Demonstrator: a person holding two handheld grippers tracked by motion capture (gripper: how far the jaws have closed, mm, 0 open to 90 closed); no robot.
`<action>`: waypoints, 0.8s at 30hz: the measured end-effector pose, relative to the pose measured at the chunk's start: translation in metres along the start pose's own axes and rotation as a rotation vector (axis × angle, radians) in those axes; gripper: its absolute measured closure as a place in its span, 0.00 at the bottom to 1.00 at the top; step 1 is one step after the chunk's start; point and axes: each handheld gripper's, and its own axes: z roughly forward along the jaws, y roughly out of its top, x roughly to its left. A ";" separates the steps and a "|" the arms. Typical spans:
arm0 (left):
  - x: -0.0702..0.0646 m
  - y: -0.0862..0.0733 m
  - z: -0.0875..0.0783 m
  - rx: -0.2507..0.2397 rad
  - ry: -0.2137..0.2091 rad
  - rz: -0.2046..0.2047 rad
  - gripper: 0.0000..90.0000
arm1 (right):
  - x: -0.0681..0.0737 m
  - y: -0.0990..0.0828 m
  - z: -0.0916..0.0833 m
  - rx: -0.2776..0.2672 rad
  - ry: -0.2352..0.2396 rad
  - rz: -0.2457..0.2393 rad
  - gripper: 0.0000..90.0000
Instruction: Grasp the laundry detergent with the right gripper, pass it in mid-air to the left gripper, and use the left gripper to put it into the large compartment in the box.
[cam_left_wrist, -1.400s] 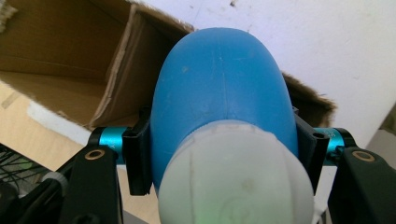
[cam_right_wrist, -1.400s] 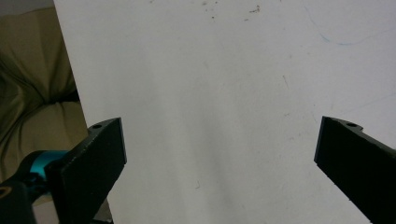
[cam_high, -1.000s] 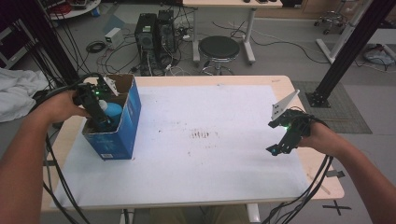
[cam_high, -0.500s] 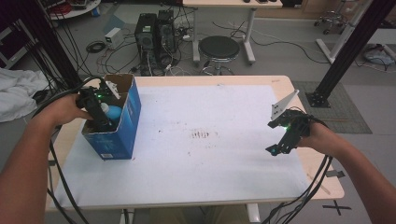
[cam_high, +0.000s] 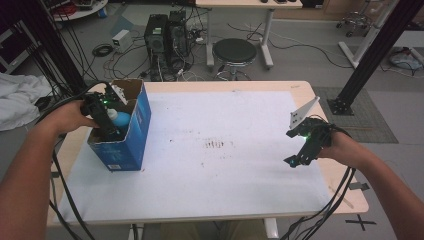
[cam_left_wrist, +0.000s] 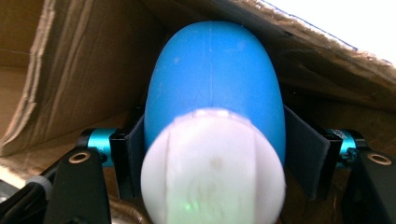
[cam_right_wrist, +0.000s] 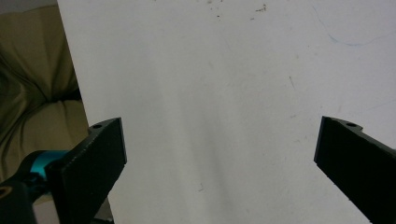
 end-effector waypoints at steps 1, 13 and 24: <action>0.000 0.000 -0.001 -0.001 0.002 -0.001 0.35 | 0.001 0.000 0.000 -0.003 0.000 0.003 0.01; -0.003 0.000 -0.024 -0.069 0.029 -0.005 0.30 | 0.002 0.002 0.000 -0.008 -0.001 -0.003 0.01; -0.008 0.002 -0.062 -0.137 0.075 -0.028 0.30 | 0.004 0.002 -0.004 -0.018 -0.009 -0.008 0.01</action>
